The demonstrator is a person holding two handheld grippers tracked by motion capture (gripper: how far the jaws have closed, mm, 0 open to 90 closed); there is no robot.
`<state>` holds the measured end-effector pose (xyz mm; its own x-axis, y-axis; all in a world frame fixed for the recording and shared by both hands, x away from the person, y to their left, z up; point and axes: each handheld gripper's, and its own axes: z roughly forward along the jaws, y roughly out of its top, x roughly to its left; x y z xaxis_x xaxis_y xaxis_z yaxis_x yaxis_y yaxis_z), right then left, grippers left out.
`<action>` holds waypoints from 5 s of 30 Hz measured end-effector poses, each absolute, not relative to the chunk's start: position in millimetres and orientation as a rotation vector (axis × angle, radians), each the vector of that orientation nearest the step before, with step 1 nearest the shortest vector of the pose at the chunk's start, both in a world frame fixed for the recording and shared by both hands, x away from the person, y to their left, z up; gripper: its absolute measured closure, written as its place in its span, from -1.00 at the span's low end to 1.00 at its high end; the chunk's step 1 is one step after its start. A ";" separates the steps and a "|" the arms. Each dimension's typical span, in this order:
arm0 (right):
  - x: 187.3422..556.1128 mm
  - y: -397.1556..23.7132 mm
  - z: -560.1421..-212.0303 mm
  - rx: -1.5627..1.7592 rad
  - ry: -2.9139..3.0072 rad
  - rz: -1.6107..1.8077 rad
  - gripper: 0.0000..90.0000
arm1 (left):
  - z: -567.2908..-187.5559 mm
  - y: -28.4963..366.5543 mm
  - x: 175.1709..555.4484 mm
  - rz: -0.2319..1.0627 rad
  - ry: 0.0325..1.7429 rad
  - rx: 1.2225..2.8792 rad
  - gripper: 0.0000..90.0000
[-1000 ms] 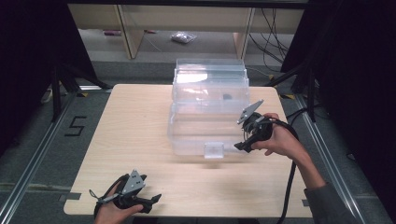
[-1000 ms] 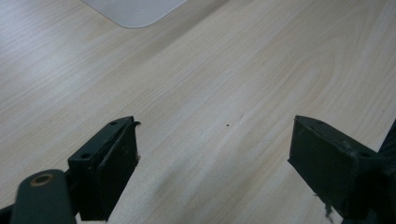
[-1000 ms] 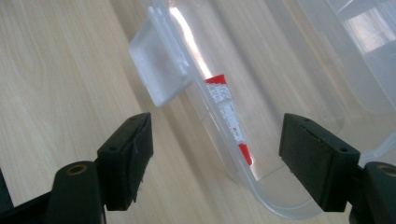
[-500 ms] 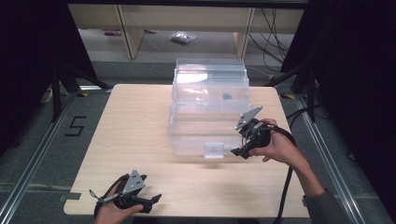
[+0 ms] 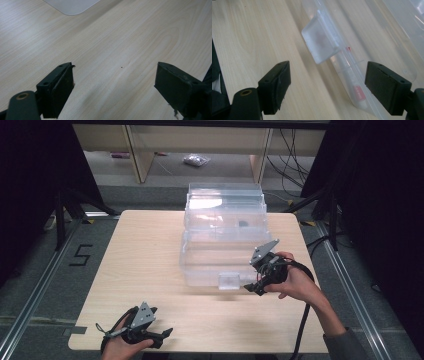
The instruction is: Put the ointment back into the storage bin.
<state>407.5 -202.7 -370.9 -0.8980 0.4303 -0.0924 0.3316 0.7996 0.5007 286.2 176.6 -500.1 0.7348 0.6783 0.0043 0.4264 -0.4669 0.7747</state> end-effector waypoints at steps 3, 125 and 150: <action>405.6 -202.7 -370.7 0.599 2.780 0.729 -0.52 | -500.1 176.7 286.3 0.401 0.830 2.131 -0.66; 328.2 -214.6 -463.6 0.712 2.726 0.971 -0.59 | -499.0 176.3 285.3 0.414 0.811 2.149 -0.66; 307.9 -229.5 -481.7 0.740 2.709 1.003 -0.61 | -499.7 175.3 285.1 0.403 0.812 2.140 -0.66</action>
<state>307.9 -229.5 -481.7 -0.8648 0.5017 0.0216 0.3946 0.6525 0.6469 285.1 175.3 -499.7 0.7436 0.6685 0.0142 0.4152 -0.4784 0.7738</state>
